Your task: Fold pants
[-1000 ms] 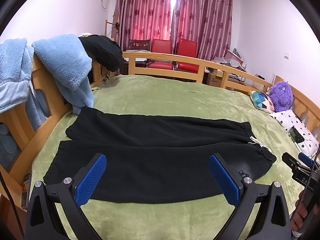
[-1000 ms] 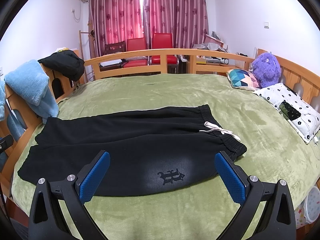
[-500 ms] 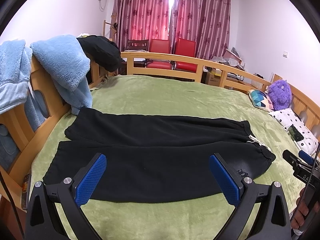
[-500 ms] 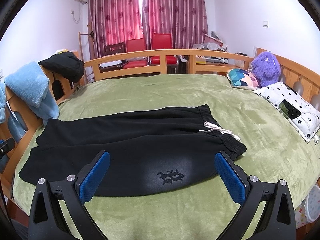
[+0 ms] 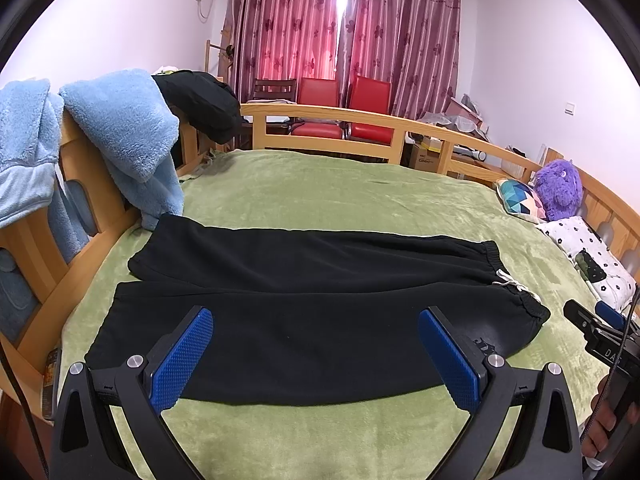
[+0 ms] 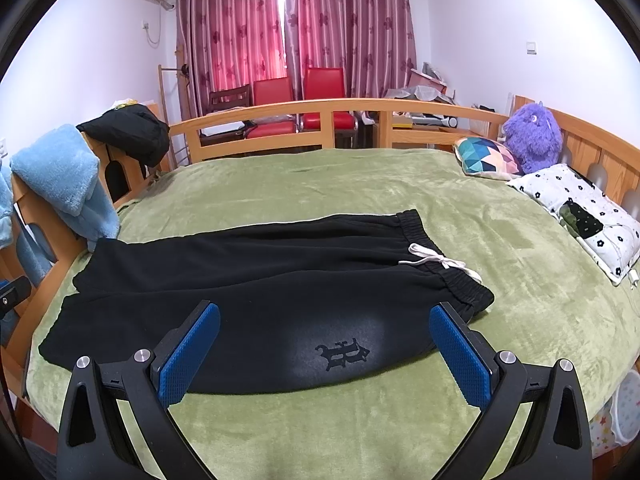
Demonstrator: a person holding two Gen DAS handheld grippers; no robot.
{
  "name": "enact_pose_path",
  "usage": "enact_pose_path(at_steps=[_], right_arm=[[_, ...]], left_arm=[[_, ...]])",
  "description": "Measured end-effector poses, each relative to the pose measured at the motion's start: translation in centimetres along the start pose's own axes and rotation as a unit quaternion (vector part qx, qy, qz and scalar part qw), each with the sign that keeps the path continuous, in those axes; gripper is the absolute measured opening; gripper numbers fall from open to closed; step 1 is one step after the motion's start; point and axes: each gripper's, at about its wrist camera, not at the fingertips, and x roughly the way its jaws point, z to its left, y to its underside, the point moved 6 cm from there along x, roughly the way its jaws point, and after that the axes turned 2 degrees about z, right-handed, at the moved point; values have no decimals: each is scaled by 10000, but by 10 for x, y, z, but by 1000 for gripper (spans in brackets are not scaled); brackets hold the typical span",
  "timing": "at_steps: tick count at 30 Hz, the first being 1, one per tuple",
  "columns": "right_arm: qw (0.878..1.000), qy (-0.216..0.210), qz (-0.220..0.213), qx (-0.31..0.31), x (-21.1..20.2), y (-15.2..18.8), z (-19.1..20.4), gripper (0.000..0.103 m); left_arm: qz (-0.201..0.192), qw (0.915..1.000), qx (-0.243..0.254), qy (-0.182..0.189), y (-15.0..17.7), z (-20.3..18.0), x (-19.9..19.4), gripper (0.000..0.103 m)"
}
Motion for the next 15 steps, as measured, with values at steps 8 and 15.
enact_pose_path(at_steps=[8,15], right_arm=[[9999,75,-30,-137,1,-3,4,103],[9997,102,-127,-163,10,-2,5,103]], left_arm=[[-42,9998,35,-184,-1,3,5,103],[-68,9995,-138,-265,-6,17,15,103]])
